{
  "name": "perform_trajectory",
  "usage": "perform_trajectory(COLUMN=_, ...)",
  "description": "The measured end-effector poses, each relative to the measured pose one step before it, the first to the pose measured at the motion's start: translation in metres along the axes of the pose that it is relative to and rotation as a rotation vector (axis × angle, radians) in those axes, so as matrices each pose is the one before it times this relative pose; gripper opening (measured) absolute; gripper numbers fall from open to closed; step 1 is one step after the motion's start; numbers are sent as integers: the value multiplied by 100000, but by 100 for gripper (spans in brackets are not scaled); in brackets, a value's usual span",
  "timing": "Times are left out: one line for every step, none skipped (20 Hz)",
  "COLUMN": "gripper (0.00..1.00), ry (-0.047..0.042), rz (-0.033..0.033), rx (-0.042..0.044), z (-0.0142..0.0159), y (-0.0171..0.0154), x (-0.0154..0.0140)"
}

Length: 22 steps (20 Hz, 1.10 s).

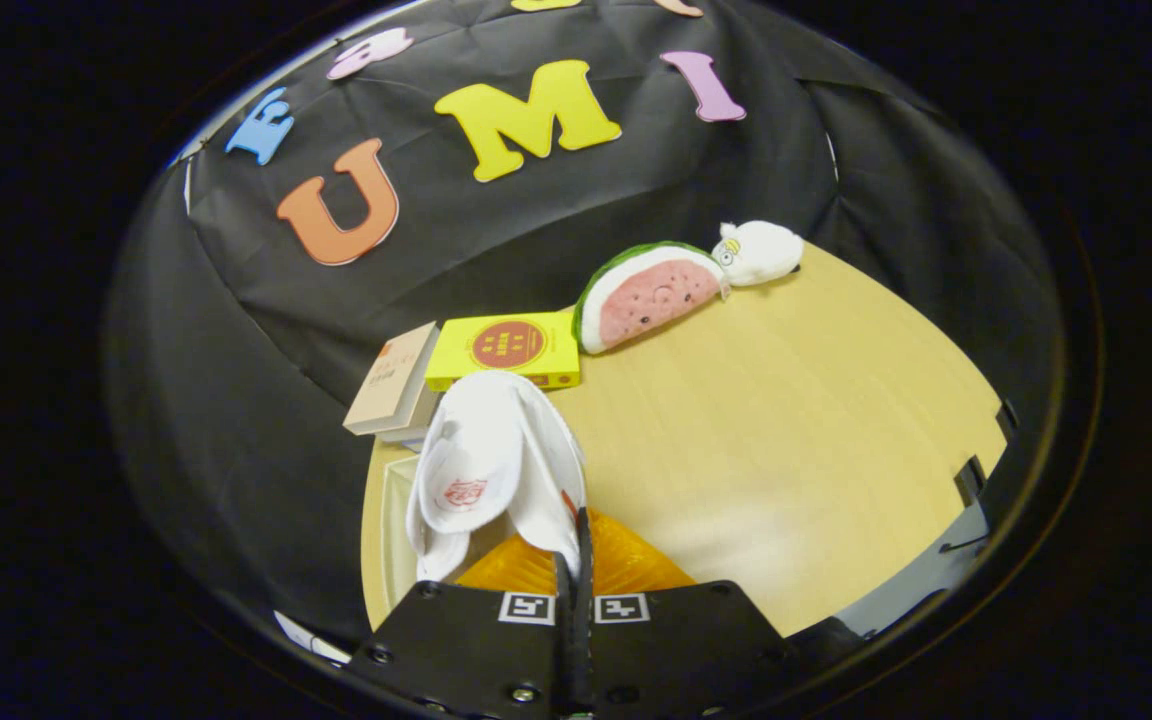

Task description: Open the storage box then place both shoes into the box .Put the left shoe in first, then the right shoe, with the right side of both shoes facing outward in a uniform manner.

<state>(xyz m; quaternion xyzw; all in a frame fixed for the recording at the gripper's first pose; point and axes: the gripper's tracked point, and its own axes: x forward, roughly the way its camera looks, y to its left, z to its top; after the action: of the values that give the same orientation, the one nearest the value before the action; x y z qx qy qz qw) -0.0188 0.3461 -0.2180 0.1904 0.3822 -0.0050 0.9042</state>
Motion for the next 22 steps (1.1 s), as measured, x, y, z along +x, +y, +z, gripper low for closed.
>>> perform_trajectory(gripper=0, ry=447, rz=-808, rx=171, z=-790, y=822, x=595)
perform_trajectory(gripper=0, ry=341, rz=-1098, rx=42, z=-738, y=661, x=553)
perform_trajectory(gripper=0, ry=738, rz=-984, rx=743, z=-742, y=496, x=474)
perform_trajectory(gripper=0, ry=729, rz=-772, rx=1444, z=-585, y=410, x=502)
perform_trajectory(gripper=0, ry=718, rz=-714, rx=1272, z=-521, y=424, x=449)
perform_trajectory(gripper=0, ry=228, rz=-963, rx=1026, z=-414, y=241, x=448)
perform_trajectory(gripper=0, ry=225, rz=-1221, rx=1251, z=-250, y=31, x=414)
perform_trajectory(gripper=0, ry=282, rz=-1232, rx=1319, z=-279, y=54, x=383)
perform_trajectory(gripper=0, ry=165, rz=-813, rx=658, z=-292, y=228, x=460)
perform_trajectory(gripper=0, ry=98, rz=-808, rx=462, z=-263, y=232, x=259)
perform_trajectory(gripper=0, ry=-356, rz=-368, rx=-282, z=-255, y=285, x=218)
perform_trajectory(gripper=0, ry=-820, rz=-416, rx=-1040, z=-190, y=144, x=284)
perform_trajectory(gripper=0, ry=-1293, rz=-968, rx=-1298, z=15, y=-116, x=334)
perform_trajectory(gripper=0, ry=-1689, rz=-1292, rx=-758, z=207, y=-260, x=250)
perform_trajectory(gripper=0, ry=-1454, rz=-2202, rx=-973, z=85, y=-438, x=295)
perform_trajectory(gripper=0, ry=-975, rz=-2000, rx=-1024, z=5, y=-441, x=301)
perform_trajectory(gripper=0, ry=-1277, rz=-1129, rx=-882, z=8, y=-69, x=381)
perform_trajectory(gripper=0, ry=-1208, rz=-432, rx=-1408, z=-85, y=16, x=362)
perform_trajectory(gripper=0, ry=-878, rz=-159, rx=-1854, z=-226, y=126, x=340)
perform_trajectory(gripper=0, ry=-710, rz=-465, rx=-1787, z=-172, y=46, x=331)
perform_trajectory(gripper=0, ry=-781, rz=-178, rx=-1518, z=6, y=77, x=263)
perform_trajectory(gripper=0, ry=-861, rz=-64, rx=-1444, z=85, y=58, x=278)
